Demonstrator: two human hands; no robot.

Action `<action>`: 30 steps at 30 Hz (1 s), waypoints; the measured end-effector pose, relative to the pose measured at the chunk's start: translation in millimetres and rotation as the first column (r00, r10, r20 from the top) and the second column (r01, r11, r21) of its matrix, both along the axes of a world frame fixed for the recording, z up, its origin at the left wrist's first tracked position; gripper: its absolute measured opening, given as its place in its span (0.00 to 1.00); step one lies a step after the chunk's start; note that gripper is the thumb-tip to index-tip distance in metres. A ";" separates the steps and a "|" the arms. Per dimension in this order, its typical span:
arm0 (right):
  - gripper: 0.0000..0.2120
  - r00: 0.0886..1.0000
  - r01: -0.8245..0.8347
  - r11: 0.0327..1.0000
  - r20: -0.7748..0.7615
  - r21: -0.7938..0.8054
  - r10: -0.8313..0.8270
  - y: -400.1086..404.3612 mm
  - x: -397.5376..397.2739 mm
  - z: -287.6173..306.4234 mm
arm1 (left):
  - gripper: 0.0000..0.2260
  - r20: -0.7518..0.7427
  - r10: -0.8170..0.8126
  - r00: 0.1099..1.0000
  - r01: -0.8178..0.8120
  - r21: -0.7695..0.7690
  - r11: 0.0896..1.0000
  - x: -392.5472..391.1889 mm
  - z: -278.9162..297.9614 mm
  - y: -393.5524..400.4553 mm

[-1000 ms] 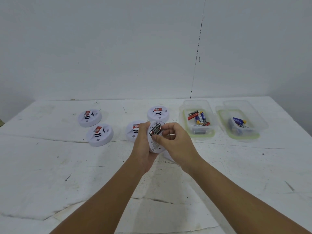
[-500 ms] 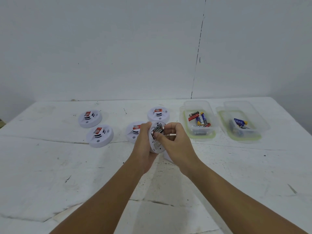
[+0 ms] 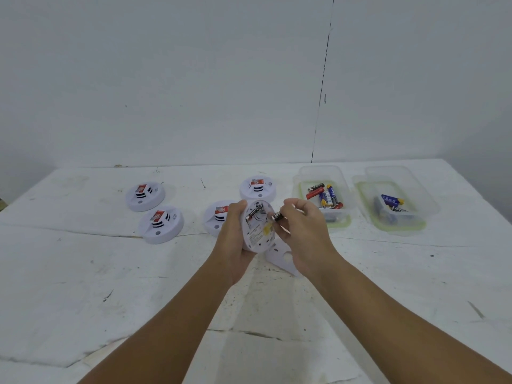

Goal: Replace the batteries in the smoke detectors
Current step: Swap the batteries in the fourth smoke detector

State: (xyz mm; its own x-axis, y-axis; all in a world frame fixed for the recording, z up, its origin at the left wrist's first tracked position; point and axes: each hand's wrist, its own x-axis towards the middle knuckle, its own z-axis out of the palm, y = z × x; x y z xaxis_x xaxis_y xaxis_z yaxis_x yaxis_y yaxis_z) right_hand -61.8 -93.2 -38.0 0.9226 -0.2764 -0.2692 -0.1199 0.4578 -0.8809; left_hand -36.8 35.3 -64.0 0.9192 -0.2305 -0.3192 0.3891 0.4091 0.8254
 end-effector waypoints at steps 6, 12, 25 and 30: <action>0.10 0.984 -0.172 0.917 -0.020 -0.359 0.177 1.2 -9.1 2.4 | 0.20 0.019 -0.008 1.000 0.008 -0.004 1.000 0.6 2.5 -3.0; 0.04 0.967 -0.097 0.790 0.131 -0.605 0.219 3.9 -14.4 -11.5 | 0.19 0.023 0.012 1.000 -0.011 -0.031 0.999 0.2 2.8 -1.3; 0.12 0.939 0.046 0.672 0.261 -0.739 0.222 4.7 -15.2 -11.7 | 0.19 0.052 0.063 0.997 -0.066 0.041 0.997 -3.6 2.2 0.8; 0.12 0.940 0.040 0.579 0.228 -0.814 0.255 2.3 -12.7 -12.8 | 0.20 0.086 0.056 0.995 -0.065 0.102 0.993 -8.1 0.5 2.1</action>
State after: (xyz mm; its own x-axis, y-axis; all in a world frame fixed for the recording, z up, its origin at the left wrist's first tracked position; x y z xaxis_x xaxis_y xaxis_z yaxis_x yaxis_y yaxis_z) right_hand -74.4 -90.9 -50.8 0.9473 -0.1329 0.2913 0.2049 -0.4474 -0.8705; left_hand -44.9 37.4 -63.5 0.9546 -0.1431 -0.2612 0.2952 0.3391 0.8932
